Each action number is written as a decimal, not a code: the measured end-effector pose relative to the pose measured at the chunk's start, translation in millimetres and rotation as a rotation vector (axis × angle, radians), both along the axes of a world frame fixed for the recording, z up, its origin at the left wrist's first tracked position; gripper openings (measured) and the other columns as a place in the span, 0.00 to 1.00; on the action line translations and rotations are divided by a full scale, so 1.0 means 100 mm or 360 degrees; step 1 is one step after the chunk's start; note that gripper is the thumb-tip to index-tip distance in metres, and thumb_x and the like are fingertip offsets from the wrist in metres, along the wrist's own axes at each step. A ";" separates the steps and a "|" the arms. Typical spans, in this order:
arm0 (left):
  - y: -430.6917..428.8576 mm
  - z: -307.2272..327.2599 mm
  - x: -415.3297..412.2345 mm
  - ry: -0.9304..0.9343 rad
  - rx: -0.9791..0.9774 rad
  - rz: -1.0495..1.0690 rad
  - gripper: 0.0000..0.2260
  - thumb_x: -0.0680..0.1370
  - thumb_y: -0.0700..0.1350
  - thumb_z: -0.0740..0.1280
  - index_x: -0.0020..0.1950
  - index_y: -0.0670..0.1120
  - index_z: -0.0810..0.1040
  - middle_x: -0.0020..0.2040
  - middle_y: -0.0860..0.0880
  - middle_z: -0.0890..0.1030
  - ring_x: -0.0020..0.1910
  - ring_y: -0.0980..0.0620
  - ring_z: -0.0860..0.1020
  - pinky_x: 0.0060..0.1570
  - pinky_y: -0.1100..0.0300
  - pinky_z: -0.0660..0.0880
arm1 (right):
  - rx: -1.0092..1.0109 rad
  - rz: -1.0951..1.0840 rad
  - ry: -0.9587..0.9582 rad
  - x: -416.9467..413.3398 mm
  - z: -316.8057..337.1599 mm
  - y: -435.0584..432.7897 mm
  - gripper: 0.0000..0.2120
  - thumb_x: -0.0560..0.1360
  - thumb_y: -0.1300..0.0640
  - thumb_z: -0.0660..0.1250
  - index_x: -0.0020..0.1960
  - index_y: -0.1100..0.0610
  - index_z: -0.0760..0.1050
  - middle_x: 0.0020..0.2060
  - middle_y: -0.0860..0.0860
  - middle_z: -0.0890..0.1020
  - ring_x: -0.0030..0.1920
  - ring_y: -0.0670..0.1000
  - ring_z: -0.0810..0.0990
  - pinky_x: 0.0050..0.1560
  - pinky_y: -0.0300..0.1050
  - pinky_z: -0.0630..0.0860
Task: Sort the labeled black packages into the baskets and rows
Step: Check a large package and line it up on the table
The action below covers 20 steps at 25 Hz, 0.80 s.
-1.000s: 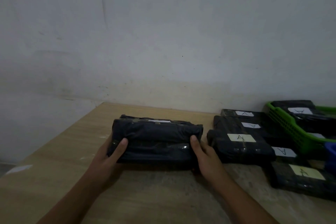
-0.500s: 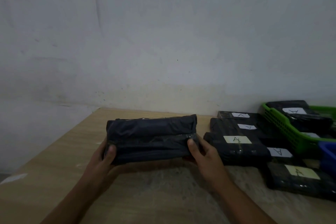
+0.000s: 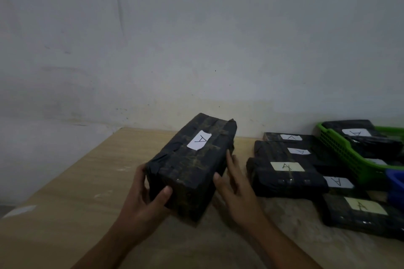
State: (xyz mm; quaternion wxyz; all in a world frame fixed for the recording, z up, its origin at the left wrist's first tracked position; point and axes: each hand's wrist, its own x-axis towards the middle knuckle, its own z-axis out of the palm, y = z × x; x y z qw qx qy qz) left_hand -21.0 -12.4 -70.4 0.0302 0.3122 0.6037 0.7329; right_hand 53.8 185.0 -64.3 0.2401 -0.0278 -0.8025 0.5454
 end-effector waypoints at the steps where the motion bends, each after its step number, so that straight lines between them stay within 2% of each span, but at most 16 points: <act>1: 0.03 -0.03 0.01 0.0057 -0.0034 0.0043 0.20 0.74 0.32 0.64 0.62 0.47 0.66 0.51 0.62 0.82 0.49 0.59 0.82 0.41 0.65 0.79 | -0.0052 0.0076 0.0044 0.00 0.00 -0.01 0.34 0.74 0.40 0.63 0.76 0.36 0.51 0.78 0.40 0.50 0.78 0.40 0.50 0.77 0.46 0.58; 3: 0.10 -0.05 0.04 0.0117 -0.0061 0.0127 0.23 0.71 0.37 0.69 0.63 0.48 0.65 0.53 0.62 0.81 0.52 0.56 0.82 0.43 0.61 0.81 | -0.0233 0.0213 0.0125 0.03 0.01 -0.05 0.35 0.75 0.44 0.62 0.78 0.44 0.51 0.77 0.40 0.56 0.73 0.32 0.58 0.69 0.32 0.66; 4: 0.13 -0.04 0.08 0.0107 -0.0045 0.0140 0.24 0.70 0.40 0.71 0.62 0.49 0.66 0.52 0.62 0.81 0.53 0.57 0.82 0.43 0.61 0.81 | -0.0310 0.0302 0.0149 0.06 0.02 -0.08 0.39 0.74 0.42 0.64 0.78 0.45 0.48 0.77 0.38 0.56 0.70 0.29 0.61 0.64 0.28 0.67; 7: 0.25 -0.08 0.17 0.0047 -0.0035 0.0145 0.23 0.71 0.47 0.75 0.59 0.53 0.65 0.54 0.55 0.80 0.53 0.59 0.81 0.44 0.65 0.79 | -0.0294 0.0391 0.0145 0.08 -0.04 -0.12 0.51 0.68 0.36 0.71 0.78 0.40 0.41 0.75 0.35 0.61 0.71 0.34 0.65 0.62 0.31 0.71; 9: 0.26 -0.08 0.21 0.0053 -0.0068 0.0074 0.27 0.69 0.57 0.74 0.61 0.55 0.63 0.57 0.52 0.79 0.55 0.58 0.81 0.46 0.66 0.78 | -0.0327 0.0324 0.0155 0.07 -0.05 -0.11 0.49 0.69 0.40 0.73 0.78 0.38 0.44 0.72 0.35 0.67 0.70 0.37 0.69 0.63 0.35 0.73; 11: 0.23 -0.12 0.17 -0.0028 -0.0047 -0.0076 0.33 0.67 0.62 0.72 0.66 0.61 0.61 0.62 0.51 0.79 0.59 0.55 0.80 0.50 0.60 0.79 | -0.0343 0.0290 0.0191 0.06 -0.01 -0.11 0.43 0.73 0.46 0.70 0.79 0.42 0.48 0.68 0.32 0.72 0.67 0.34 0.71 0.60 0.33 0.74; 12: 0.21 -0.13 0.16 -0.0044 -0.0048 -0.0141 0.35 0.68 0.61 0.72 0.70 0.64 0.58 0.65 0.54 0.77 0.62 0.55 0.78 0.53 0.59 0.78 | -0.0350 0.0277 0.0214 0.06 0.01 -0.11 0.40 0.74 0.49 0.68 0.79 0.45 0.51 0.66 0.32 0.72 0.66 0.33 0.71 0.59 0.31 0.73; 14: 0.20 -0.15 0.15 0.0096 -0.0147 -0.0158 0.39 0.73 0.55 0.69 0.77 0.56 0.51 0.68 0.61 0.73 0.67 0.58 0.73 0.58 0.63 0.75 | -0.0361 0.0272 0.0234 0.06 0.03 -0.08 0.37 0.74 0.48 0.67 0.78 0.48 0.54 0.65 0.32 0.73 0.64 0.31 0.72 0.57 0.28 0.73; 16: 0.22 -0.16 0.13 0.0246 -0.0253 -0.0089 0.34 0.75 0.47 0.66 0.78 0.46 0.55 0.67 0.61 0.74 0.66 0.59 0.73 0.58 0.66 0.74 | -0.0311 0.0305 0.0202 0.05 0.01 -0.01 0.42 0.71 0.41 0.70 0.78 0.47 0.53 0.66 0.31 0.73 0.66 0.33 0.71 0.58 0.29 0.72; 17: 0.23 -0.17 0.11 0.0310 -0.0288 -0.0032 0.32 0.75 0.46 0.66 0.77 0.45 0.59 0.65 0.60 0.76 0.65 0.58 0.75 0.58 0.67 0.74 | -0.0245 0.0338 0.0164 0.05 0.00 0.02 0.45 0.69 0.40 0.72 0.78 0.45 0.51 0.66 0.31 0.73 0.67 0.35 0.71 0.59 0.30 0.73; 20: 0.22 -0.16 0.08 0.0435 -0.0373 0.0154 0.30 0.75 0.51 0.66 0.75 0.44 0.64 0.61 0.63 0.79 0.61 0.61 0.77 0.55 0.70 0.74 | -0.0119 0.0417 0.0047 0.04 -0.07 0.10 0.50 0.69 0.49 0.76 0.79 0.43 0.47 0.69 0.35 0.71 0.70 0.38 0.70 0.65 0.38 0.73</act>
